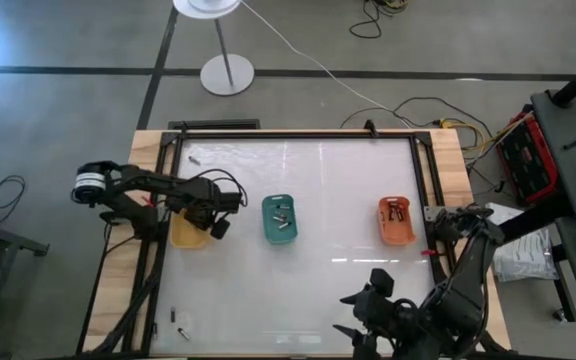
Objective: Sort batteries
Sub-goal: Put the black battery into the yellow bin
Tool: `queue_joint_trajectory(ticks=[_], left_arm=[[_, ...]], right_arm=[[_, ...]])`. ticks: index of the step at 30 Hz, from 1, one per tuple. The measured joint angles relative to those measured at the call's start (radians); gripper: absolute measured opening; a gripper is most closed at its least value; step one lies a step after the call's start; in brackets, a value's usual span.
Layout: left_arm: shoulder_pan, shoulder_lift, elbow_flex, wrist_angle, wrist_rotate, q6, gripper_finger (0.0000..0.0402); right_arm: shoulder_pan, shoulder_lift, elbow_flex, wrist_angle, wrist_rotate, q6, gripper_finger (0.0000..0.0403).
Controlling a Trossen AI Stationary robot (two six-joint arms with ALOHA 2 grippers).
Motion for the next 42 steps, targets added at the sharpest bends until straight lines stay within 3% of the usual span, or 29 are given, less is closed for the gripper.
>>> queue_joint_trajectory(ticks=[8, 11, 13, 18, 21, 24, 34, 42], left_arm=[[-0.009, -0.071, 0.039, -0.064, 0.017, 0.022, 0.0138], [-0.066, -0.141, 0.116, -0.123, 0.017, -0.076, 0.0165], [-0.157, -0.198, 0.189, -0.114, -0.005, -0.175, 0.0177], [-0.499, -0.26, 0.369, -0.104, -0.224, -0.538, 0.0186], [-0.701, -0.21, 0.446, -0.104, -0.28, -0.723, 0.0183], [-0.848, -0.109, 0.507, -0.104, -0.283, -0.815, 0.0177], [-1.062, 0.211, 0.702, -0.095, 0.032, -0.915, 0.0155], [-1.154, 0.247, 0.637, -0.1, 0.188, -1.072, 0.0156]], right_arm=[[-0.023, -0.034, 0.0, -0.017, 0.051, -0.101, 0.0245], [-0.039, -0.056, 0.0, -0.032, 0.06, -0.142, 0.0245], [-0.05, -0.066, 0.0, -0.031, 0.071, -0.17, 0.0247], [-0.068, -0.074, 0.0, -0.03, 0.138, -0.231, 0.0251], [-0.076, -0.077, 0.0, -0.027, 0.138, -0.26, 0.0249], [-0.076, -0.077, 0.0, -0.027, 0.136, -0.275, 0.0247], [-0.034, -0.077, 0.0, -0.026, 0.036, -0.257, 0.0255], [0.108, -0.016, -0.001, -0.002, 0.053, -0.077, 0.024]])
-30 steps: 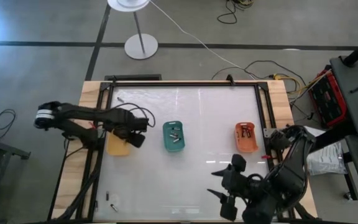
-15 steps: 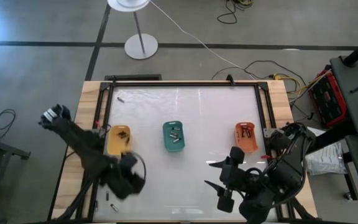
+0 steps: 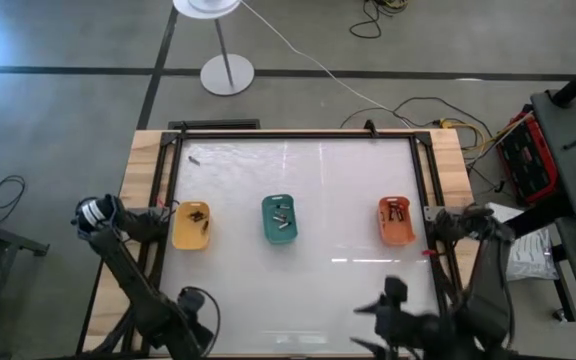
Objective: Sort batteries
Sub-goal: Put the black battery into the yellow bin
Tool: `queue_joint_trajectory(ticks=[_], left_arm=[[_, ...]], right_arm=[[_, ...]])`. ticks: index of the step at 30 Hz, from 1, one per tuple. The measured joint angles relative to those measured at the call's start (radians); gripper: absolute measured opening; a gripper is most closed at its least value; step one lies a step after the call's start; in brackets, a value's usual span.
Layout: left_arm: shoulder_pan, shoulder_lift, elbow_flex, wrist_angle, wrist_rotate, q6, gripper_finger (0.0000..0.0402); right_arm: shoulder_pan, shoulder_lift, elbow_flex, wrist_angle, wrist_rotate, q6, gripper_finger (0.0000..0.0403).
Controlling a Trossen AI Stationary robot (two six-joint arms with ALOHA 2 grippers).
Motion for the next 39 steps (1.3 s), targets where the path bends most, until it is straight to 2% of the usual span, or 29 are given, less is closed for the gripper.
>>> queue_joint_trajectory(ticks=[4, 10, 14, 19, 23, 26, 31, 33, 36, 39], left_arm=[[0.025, -0.072, -0.117, 0.037, 0.066, -0.027, 0.0166], [0.039, -0.18, -0.338, 0.299, 0.094, -0.093, 0.0184], [0.04, -0.236, -0.435, 0.308, 0.091, -0.168, 0.0186], [0.04, -0.276, -0.489, 0.339, 0.107, -0.155, 0.0182], [0.04, -0.277, -0.522, 0.364, 0.228, -0.068, 0.0176], [0.04, -0.267, -0.533, 0.374, 0.272, 0.0, 0.0171], [0.041, -0.25, -0.537, 0.379, 0.211, 0.068, 0.0171], [0.048, -0.241, -0.52, 0.38, 0.209, 0.074, 0.0178], [0.055, -0.232, -0.508, 0.382, 0.218, -0.009, 0.0197], [0.055, -0.221, -0.519, 0.447, 0.279, -0.011, 0.0216]], right_arm=[[0.056, 0.072, 0.0, 0.09, 0.028, 0.036, 0.0232], [0.07, 0.164, -0.001, 0.152, -0.002, 0.119, 0.0233], [0.067, 0.195, -0.001, 0.164, -0.023, 0.175, 0.0238], [0.067, 0.205, -0.001, 0.164, -0.023, 0.226, 0.0238], [0.063, 0.205, -0.001, 0.163, -0.023, 0.226, 0.023], [0.058, 0.202, -0.001, 0.163, -0.023, 0.223, 0.0226], [0.056, 0.202, -0.001, 0.163, -0.022, 0.226, 0.0231], [0.056, 0.201, -0.001, 0.163, -0.022, 0.226, 0.0235], [0.056, 0.201, -0.001, 0.163, -0.022, 0.226, 0.0243], [0.056, 0.201, -0.001, 0.163, -0.022, 0.233, 0.0249]])
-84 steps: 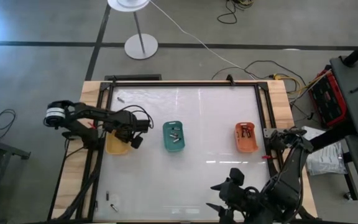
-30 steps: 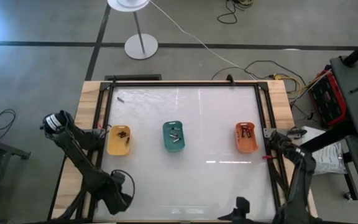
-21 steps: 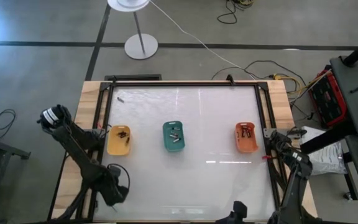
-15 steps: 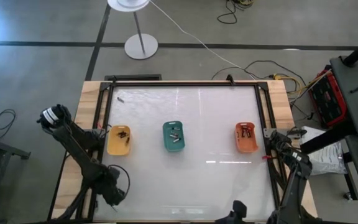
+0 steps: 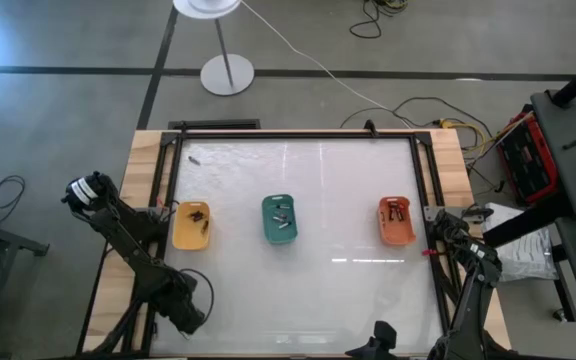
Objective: Sort batteries
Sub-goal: Put the black battery into the yellow bin
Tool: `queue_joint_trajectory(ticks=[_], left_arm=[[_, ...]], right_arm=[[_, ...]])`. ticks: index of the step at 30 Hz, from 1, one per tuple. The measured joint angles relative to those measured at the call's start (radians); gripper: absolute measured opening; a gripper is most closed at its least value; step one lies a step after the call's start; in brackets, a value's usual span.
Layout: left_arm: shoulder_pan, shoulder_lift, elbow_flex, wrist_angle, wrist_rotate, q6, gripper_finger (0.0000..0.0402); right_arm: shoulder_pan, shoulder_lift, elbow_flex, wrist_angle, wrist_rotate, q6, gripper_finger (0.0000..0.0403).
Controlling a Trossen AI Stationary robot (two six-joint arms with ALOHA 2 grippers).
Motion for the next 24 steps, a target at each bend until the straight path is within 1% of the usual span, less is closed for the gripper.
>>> queue_joint_trajectory(ticks=[3, 6, 10, 14, 19, 21, 24], left_arm=[[0.0, 0.012, -0.011, 0.025, 0.019, -0.018, 0.0227], [0.003, 0.027, -0.024, 0.027, 0.025, -0.047, 0.0227], [0.01, 0.035, -0.057, 0.042, 0.029, -0.098, 0.0214], [0.031, 0.034, -0.104, 0.115, 0.051, -0.104, 0.0194], [0.059, 0.032, -0.149, 0.163, 0.081, -0.113, 0.0149], [0.071, 0.032, -0.16, 0.178, 0.096, -0.104, 0.012], [0.088, 0.032, -0.169, 0.187, 0.097, -0.081, 0.0064]], right_arm=[[0.0, 0.0, 0.0, 0.0, 0.0, 0.0, 0.0251], [0.0, -0.001, 0.0, 0.0, 0.0, 0.0, 0.0249], [0.0, -0.001, 0.0, 0.0, 0.0, -0.006, 0.0244], [0.001, -0.001, 0.0, 0.0, -0.001, -0.006, 0.0239], [0.007, -0.001, 0.0, 0.0, -0.009, 0.02, 0.0235], [0.012, -0.001, 0.0, 0.0, -0.009, 0.03, 0.0235], [0.019, -0.001, 0.0, 0.0, -0.009, 0.045, 0.0239]])
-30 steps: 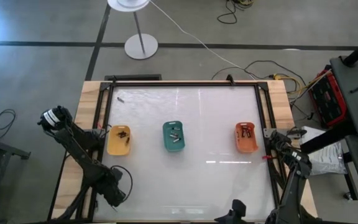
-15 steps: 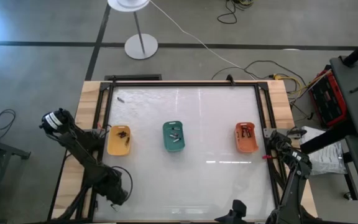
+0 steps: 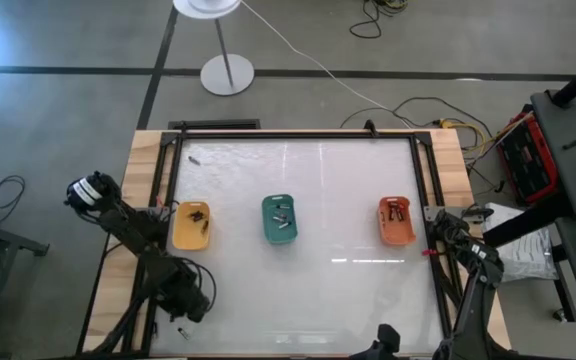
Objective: Sort batteries
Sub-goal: Put the black battery into the yellow bin
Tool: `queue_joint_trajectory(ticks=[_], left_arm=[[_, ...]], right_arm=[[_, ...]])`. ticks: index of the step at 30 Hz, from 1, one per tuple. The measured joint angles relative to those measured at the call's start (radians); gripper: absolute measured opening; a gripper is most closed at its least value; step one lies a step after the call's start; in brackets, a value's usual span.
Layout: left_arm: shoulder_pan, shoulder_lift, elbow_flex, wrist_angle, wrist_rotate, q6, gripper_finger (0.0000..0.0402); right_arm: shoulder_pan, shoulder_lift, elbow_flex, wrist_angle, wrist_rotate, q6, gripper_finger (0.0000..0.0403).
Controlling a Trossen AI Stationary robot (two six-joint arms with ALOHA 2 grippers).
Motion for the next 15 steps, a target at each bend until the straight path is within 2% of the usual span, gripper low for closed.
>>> queue_joint_trajectory(ticks=[3, 7, 10, 15], left_arm=[[0.016, -0.001, 0.001, 0.0, -0.012, 0.045, 0.0015], [0.042, -0.022, 0.022, -0.038, -0.058, 0.158, 0.002], [0.067, -0.066, 0.06, -0.158, -0.174, 0.24, 0.0012], [0.152, -0.186, 0.127, -0.343, -0.243, 0.367, 0.0005]], right_arm=[[0.001, 0.0, 0.0, 0.0, 0.0, 0.001, 0.0244], [-0.001, -0.001, 0.0, 0.0, 0.0, 0.0, 0.0247], [-0.008, -0.003, 0.0, 0.0, 0.001, -0.001, 0.0244], [-0.046, -0.003, 0.0, -0.001, 0.002, -0.01, 0.0242]])
